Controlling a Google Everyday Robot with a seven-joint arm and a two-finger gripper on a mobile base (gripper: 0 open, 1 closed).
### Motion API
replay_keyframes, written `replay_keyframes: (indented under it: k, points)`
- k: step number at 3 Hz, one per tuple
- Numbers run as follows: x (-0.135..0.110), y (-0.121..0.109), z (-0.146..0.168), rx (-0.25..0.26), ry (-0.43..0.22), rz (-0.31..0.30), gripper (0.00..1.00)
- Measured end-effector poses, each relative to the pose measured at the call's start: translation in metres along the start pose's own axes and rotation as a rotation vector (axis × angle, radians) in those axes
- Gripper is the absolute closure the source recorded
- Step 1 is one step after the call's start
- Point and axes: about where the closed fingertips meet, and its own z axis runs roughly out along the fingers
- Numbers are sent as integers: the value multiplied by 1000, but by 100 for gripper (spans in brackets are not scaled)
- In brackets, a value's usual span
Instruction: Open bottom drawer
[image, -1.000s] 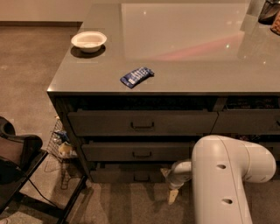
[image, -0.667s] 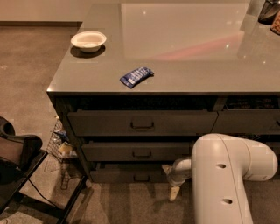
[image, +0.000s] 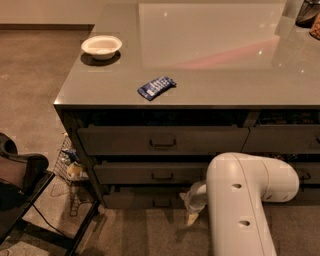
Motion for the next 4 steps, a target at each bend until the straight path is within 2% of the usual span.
replay_keyframes:
  k: [3,4]
  points:
    - [-7,0,5,-19,9,0,87]
    - [-8,0,2,-19,9,0,100]
